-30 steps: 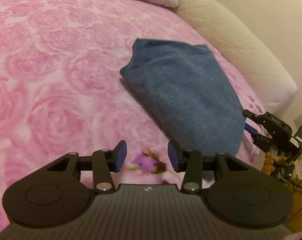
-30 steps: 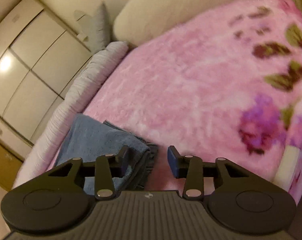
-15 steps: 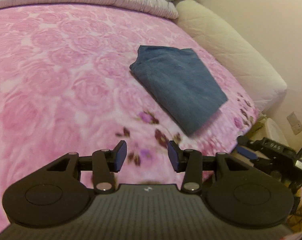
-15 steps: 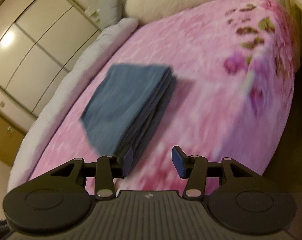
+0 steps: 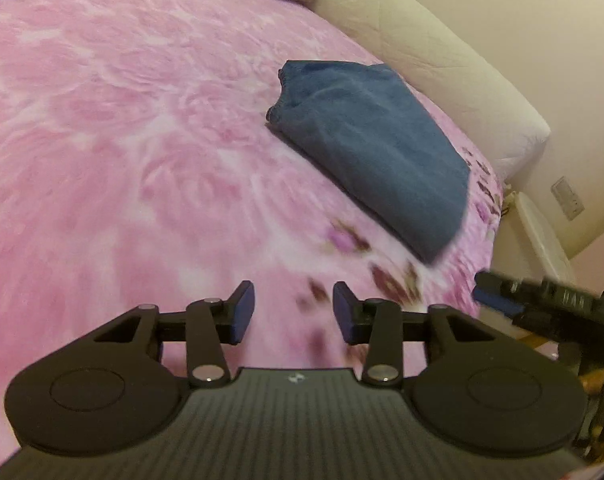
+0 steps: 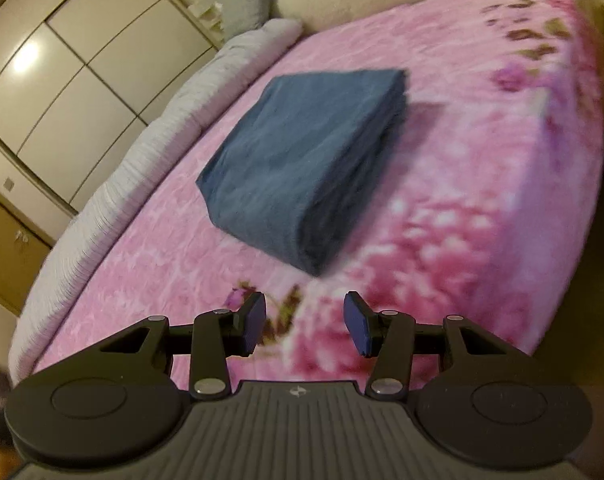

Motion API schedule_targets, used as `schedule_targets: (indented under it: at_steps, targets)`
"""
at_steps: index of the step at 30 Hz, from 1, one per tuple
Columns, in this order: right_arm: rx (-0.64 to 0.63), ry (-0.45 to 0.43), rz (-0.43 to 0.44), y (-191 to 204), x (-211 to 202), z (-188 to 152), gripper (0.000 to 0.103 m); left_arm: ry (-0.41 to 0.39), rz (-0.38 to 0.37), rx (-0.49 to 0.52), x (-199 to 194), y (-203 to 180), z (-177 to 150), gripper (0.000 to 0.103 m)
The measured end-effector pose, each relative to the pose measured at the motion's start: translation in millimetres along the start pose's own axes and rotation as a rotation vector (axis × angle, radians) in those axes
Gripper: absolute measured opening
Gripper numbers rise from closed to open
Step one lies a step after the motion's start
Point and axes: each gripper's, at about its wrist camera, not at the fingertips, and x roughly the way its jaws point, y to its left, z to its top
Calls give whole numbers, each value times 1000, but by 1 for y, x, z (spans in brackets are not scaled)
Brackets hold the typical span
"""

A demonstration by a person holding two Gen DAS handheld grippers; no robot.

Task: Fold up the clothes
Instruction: 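Move both grippers toward the folded jeans bundle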

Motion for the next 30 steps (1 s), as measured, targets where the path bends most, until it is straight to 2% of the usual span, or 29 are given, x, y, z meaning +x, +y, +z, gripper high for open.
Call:
schedule_targets:
  at_steps: [4,7,10,15,19,21,24,28,30]
  targets:
    - [-22,43,-66,16,34,6,45,89,-17,15,35,27,39,31]
    - [-38,82,-131,28,49,11,45,169,-24,9,41,29,58,31]
    - [28,120,-170,33,52,23,45,258,-26,46,45,20,77,31]
    - [128,134,-226,39,46,40,45,338,-51,153,59,8,114,31]
    - [153,141,-296,41,41,39,45,377,-72,259,82,6,150,31]
    - [176,141,-337,42,37,34,46,391,-65,345,96,4,169,31]
    - [200,120,-362,42,38,35,46,399,-75,434,112,0,192,31]
    - [227,91,-389,43,40,38,49,410,-125,483,130,0,216,31]
    - [241,76,-403,43,41,39,51,420,-161,471,137,1,224,31]
